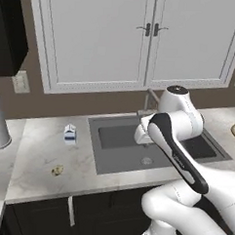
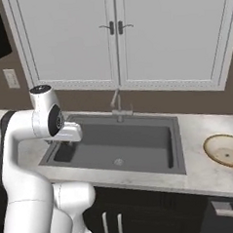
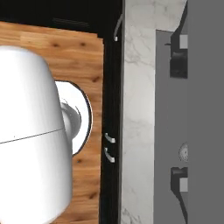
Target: Gather the eggs and milk located in the vicinity of the sink area and place them right next to the bowl.
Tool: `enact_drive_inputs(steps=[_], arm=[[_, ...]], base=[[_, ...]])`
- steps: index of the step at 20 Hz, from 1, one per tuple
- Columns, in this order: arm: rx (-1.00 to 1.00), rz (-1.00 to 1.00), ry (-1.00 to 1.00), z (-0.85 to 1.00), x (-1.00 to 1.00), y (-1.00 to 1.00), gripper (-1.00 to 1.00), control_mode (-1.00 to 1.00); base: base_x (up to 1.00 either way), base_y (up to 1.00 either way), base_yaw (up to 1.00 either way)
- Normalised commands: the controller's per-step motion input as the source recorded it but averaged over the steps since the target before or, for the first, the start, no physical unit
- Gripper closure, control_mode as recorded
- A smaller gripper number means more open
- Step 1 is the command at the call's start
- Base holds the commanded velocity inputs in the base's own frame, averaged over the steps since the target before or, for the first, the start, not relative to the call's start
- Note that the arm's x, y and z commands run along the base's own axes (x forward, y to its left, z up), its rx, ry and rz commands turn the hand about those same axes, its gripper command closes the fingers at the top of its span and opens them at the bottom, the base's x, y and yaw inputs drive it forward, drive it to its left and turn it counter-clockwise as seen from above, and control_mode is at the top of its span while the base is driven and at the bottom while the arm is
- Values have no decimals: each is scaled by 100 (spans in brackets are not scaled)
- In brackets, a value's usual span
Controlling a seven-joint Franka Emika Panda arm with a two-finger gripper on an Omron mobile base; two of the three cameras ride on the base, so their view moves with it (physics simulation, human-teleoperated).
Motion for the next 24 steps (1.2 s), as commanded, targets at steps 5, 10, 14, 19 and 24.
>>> enact_drive_inputs(steps=[5,10,14,19,24], arm=[[0,0,0,0,0,0,-100,100],[0,0,0,0,0,0,-100,100],[0,0,0,0,0,0,-100,100],[0,0,0,-1,0,18,-100,-100],[1,0,0,-11,1,44,-100,-100]], base=[[0,71,0],[0,68,0],[0,68,0],[0,35,0],[0,0,0]])
